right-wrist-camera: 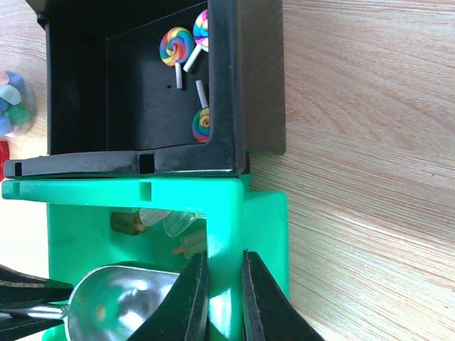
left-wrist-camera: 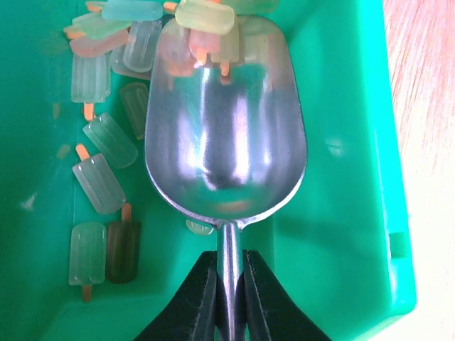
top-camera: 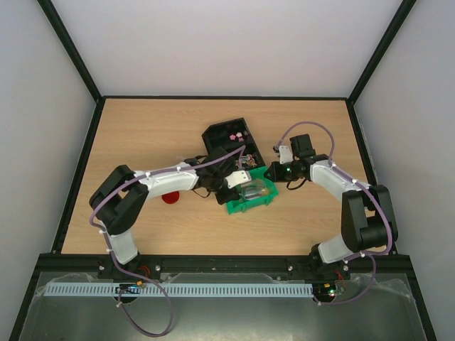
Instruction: Pack the candies
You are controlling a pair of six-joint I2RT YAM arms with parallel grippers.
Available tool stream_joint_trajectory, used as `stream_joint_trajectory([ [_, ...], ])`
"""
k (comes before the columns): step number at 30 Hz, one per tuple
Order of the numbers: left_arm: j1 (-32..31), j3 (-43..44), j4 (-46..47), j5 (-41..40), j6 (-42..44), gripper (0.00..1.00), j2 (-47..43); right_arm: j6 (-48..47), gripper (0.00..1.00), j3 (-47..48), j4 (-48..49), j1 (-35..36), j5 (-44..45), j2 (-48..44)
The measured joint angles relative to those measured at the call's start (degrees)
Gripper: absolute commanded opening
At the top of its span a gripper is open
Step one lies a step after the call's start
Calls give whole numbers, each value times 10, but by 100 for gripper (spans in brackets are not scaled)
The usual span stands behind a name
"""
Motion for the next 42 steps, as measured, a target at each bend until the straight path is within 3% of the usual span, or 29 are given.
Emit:
stream_joint_trajectory([
  [16, 3, -52, 58, 23, -42, 2, -21, -5, 1, -2, -6, -2, -2, -4],
  [42, 41, -108, 110, 86, -32, 2, -65, -8, 1, -2, -9, -13, -9, -6],
])
